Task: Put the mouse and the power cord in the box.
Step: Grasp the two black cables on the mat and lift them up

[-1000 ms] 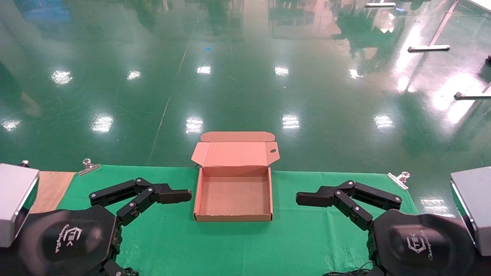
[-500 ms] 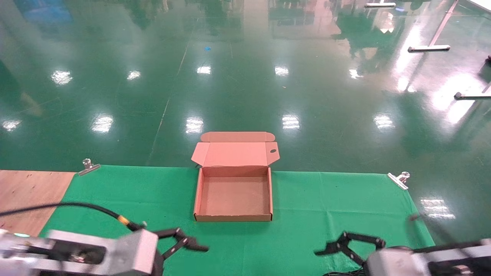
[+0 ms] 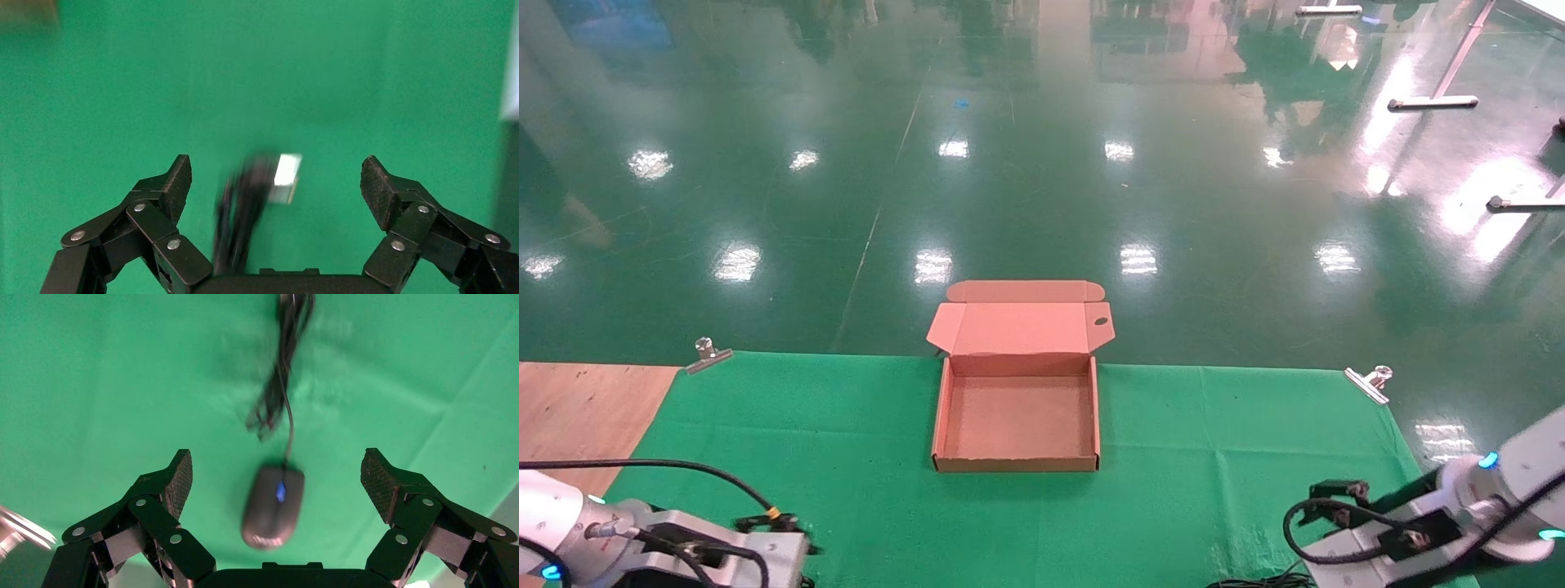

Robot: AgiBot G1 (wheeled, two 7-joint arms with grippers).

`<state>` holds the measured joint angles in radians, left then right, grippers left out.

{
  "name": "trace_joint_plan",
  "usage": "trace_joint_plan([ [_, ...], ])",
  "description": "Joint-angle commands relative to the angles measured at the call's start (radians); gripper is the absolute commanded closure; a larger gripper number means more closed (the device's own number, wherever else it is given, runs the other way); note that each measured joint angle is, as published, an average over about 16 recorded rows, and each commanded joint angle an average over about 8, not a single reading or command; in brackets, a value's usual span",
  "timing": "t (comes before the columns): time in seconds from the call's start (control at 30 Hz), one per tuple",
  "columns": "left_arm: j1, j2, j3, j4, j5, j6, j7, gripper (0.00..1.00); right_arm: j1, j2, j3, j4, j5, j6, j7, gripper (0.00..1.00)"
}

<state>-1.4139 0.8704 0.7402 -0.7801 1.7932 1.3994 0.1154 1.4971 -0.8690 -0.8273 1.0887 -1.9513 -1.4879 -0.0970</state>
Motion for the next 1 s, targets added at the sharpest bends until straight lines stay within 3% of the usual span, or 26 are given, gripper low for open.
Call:
trace_joint_plan([
  [0.03, -0.023, 0.019, 0.029, 0.059, 0.073, -0.031, 0.042, 0.0, 0.018, -0.031, -0.029, -0.036, -0.069, 0.021, -0.023, 0.0],
  [0.2, -0.053, 0.072, 0.056, 0.203, 0.131, -0.089, 0.119, 0.0, 0.006, -0.089, -0.048, -0.159, -0.11, 0.104, -0.085, 0.0],
  [0.4, -0.082, 0.12, 0.054, 0.366, 0.13, -0.137, 0.202, 0.0, -0.006, -0.156, -0.04, -0.346, -0.085, 0.189, -0.173, 0.0],
  [0.73, -0.136, 0.162, 0.042, 0.548, 0.117, -0.182, 0.3, 0.0, 0.021, -0.263, -0.015, -0.624, -0.019, 0.255, -0.33, 0.0],
  [0.77, -0.14, 0.164, 0.04, 0.562, 0.114, -0.185, 0.308, 0.0, 0.024, -0.27, -0.013, -0.647, -0.015, 0.259, -0.343, 0.06],
  [0.83, -0.146, 0.165, 0.036, 0.586, 0.108, -0.188, 0.321, 0.01, 0.031, -0.281, -0.01, -0.689, -0.009, 0.265, -0.366, 0.31],
  [1.0, -0.158, 0.17, 0.03, 0.635, 0.099, -0.189, 0.352, 0.64, 0.049, -0.3, -0.004, -0.771, 0.002, 0.276, -0.415, 0.94],
])
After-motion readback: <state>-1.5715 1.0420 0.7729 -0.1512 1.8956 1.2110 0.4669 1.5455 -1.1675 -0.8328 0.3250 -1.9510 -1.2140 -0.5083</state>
